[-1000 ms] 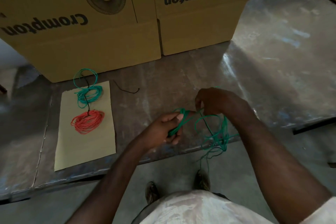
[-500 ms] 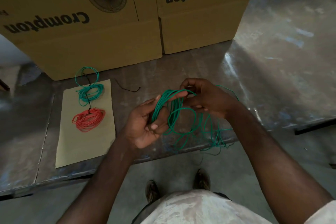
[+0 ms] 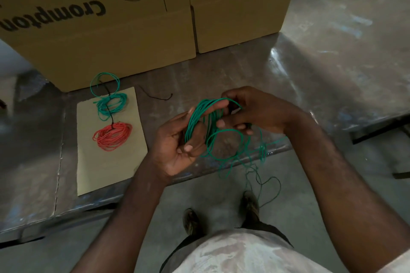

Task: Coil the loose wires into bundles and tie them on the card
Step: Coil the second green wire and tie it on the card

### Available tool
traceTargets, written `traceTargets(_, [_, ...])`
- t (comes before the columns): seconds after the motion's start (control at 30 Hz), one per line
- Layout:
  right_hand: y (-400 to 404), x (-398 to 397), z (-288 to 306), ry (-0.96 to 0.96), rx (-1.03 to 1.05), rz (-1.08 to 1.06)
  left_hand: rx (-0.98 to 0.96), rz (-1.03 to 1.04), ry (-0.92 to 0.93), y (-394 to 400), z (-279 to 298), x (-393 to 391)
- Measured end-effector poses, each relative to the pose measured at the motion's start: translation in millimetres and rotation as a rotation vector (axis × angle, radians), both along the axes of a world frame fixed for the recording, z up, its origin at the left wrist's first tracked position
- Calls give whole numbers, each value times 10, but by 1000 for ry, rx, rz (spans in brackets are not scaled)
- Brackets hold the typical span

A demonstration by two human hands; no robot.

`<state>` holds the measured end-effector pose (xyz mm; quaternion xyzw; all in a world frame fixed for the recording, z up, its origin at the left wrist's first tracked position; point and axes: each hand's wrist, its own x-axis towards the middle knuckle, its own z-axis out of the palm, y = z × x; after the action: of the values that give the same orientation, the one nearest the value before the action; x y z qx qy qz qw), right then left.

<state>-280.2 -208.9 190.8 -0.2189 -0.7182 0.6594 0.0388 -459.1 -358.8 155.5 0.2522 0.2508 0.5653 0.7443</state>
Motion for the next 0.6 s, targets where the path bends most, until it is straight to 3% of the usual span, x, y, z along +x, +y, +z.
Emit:
traceTargets(0.1, [-164, -60, 5, 58, 79, -227, -2, -3, 6, -216, 24, -181])
traceTargets(0.2, [-379, -81, 67, 48, 187, -309, 17, -31, 81, -411, 87, -292])
traceTargets(0.43, [-798, 299, 324, -155, 69, 40, 44, -104, 16, -803, 158, 115])
traceTargets(0.6, [-824, 868, 427, -173, 54, 28, 43, -99, -51, -860, 110, 670])
